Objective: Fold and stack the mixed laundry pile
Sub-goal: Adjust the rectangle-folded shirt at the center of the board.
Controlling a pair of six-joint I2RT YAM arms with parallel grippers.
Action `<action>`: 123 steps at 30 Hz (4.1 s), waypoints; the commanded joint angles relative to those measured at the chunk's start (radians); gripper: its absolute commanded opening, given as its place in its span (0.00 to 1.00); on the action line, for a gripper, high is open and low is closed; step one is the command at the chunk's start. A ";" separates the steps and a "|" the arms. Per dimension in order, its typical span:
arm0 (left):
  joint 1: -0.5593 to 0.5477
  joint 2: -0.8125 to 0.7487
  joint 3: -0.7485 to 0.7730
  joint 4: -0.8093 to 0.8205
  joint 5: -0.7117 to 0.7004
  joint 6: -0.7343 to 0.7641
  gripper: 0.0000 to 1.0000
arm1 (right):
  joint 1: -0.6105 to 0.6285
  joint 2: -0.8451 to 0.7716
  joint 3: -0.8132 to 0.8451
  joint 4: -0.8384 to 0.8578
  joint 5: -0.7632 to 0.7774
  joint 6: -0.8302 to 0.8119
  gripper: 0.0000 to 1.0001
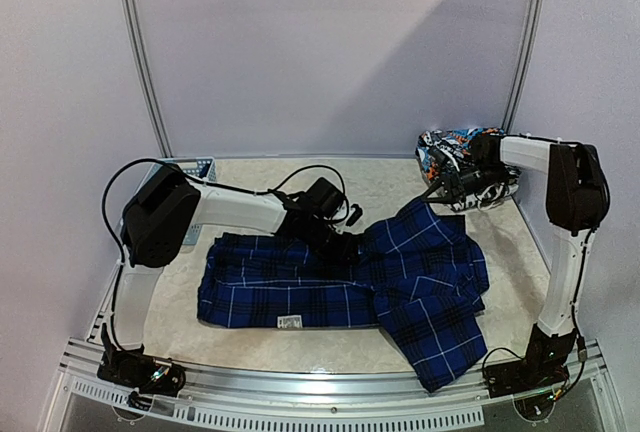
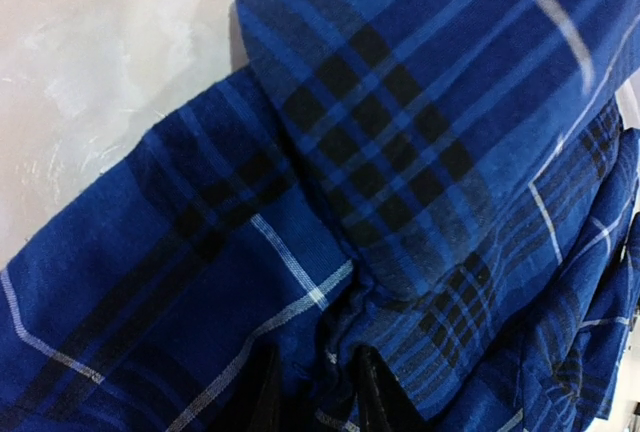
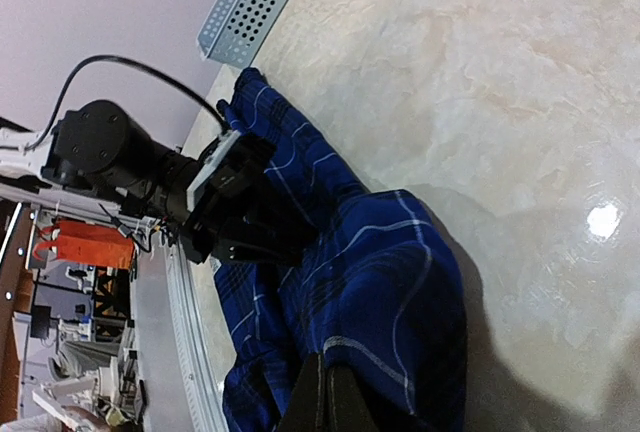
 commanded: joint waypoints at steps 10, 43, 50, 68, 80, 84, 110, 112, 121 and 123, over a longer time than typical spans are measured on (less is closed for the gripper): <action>-0.012 -0.029 -0.079 0.021 0.024 -0.008 0.28 | 0.000 -0.299 -0.196 0.132 -0.126 -0.244 0.00; 0.083 0.301 0.464 0.151 0.301 -0.462 0.60 | -0.013 -0.173 -0.300 -0.248 0.057 -0.702 0.04; 0.068 0.420 0.582 0.249 0.340 -0.546 0.56 | -0.013 -0.141 -0.320 -0.253 0.079 -0.723 0.04; 0.095 0.414 0.593 0.588 0.326 -0.681 0.00 | -0.011 -0.129 -0.300 -0.240 0.088 -0.687 0.05; 0.085 0.278 0.408 0.926 0.339 -0.619 0.00 | -0.021 -0.157 -0.215 -0.269 0.056 -0.616 0.54; 0.080 0.275 0.390 0.903 0.338 -0.596 0.00 | -0.030 -0.139 -0.033 -0.451 0.042 -0.616 0.59; 0.077 0.310 0.354 0.902 0.337 -0.556 0.00 | -0.012 0.441 0.667 -0.635 0.099 -0.214 0.79; 0.077 0.313 0.355 0.900 0.336 -0.554 0.00 | -0.010 0.455 0.667 -0.683 0.064 -0.255 0.78; 0.076 0.320 0.357 0.883 0.332 -0.541 0.00 | -0.006 0.488 0.607 -0.715 -0.195 -0.238 0.73; 0.076 0.317 0.357 0.871 0.328 -0.531 0.00 | -0.001 0.487 0.597 -0.715 -0.213 -0.221 0.72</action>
